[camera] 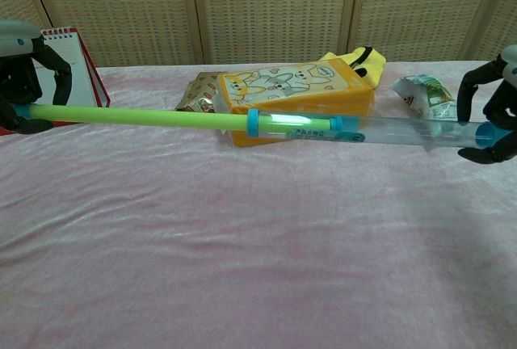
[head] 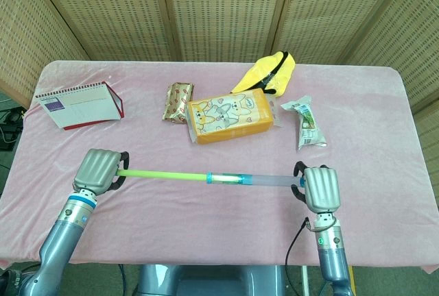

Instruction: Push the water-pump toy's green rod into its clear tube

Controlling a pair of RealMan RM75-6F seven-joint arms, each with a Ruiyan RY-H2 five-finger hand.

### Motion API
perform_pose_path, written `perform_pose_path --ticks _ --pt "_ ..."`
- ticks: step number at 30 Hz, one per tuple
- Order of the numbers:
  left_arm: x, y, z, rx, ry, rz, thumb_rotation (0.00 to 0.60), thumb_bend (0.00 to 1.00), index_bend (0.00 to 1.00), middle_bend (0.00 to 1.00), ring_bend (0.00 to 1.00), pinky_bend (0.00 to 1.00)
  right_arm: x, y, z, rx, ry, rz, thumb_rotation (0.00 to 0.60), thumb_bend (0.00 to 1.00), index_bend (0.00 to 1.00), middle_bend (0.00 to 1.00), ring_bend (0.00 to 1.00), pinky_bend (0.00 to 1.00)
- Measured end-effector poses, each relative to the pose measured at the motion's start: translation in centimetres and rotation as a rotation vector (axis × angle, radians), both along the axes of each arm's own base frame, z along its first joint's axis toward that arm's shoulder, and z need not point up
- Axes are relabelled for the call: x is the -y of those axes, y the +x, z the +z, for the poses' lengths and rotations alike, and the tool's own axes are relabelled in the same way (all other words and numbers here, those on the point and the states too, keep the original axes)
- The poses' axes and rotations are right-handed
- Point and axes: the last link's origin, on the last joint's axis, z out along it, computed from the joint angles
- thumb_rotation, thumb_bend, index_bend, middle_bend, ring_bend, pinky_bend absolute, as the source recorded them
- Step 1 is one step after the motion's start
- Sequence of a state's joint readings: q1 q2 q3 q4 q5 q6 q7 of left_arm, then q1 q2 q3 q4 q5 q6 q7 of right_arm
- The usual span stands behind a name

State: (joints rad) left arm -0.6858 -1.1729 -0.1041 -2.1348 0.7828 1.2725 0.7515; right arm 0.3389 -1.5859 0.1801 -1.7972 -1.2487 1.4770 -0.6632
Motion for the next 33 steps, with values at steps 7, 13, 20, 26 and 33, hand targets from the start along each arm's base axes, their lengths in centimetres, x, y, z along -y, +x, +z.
perform_pose_path --ticks 7,13,20,26,33 --pt "0.1 0.9 -1.4 0.009 -0.021 -0.006 0.6 0.73 0.85 0.93 0.82 0.79 -0.5 1.3 -0.8 -0.007 0.013 0.041 0.6 0.47 0.73 1.0 0.97 0.62" --pt "-0.1 1.3 -2.3 0.005 -0.028 -0.01 0.6 0.73 0.85 0.93 0.82 0.79 -0.6 2.3 -1.4 -0.004 0.024 0.069 0.6 0.47 0.73 1.0 0.97 0.62" --pt "-0.8 1.1 -3.1 0.001 -0.031 -0.001 0.6 0.73 0.85 0.93 0.82 0.79 -0.5 3.2 -2.7 -0.006 0.051 0.089 0.6 0.47 0.73 1.0 0.97 0.62" --pt "-1.7 0.8 -3.9 -0.001 -0.042 0.004 0.6 0.73 0.85 0.93 0.82 0.79 -0.1 4.6 -4.4 -0.006 0.078 0.106 0.6 0.47 0.73 1.0 0.97 0.62" --pt "-2.0 1.2 -4.5 0.008 -0.058 -0.003 0.6 0.73 0.85 0.93 0.82 0.79 0.3 5.7 -5.3 -0.017 0.088 0.114 0.6 0.47 0.73 1.0 0.97 0.62"
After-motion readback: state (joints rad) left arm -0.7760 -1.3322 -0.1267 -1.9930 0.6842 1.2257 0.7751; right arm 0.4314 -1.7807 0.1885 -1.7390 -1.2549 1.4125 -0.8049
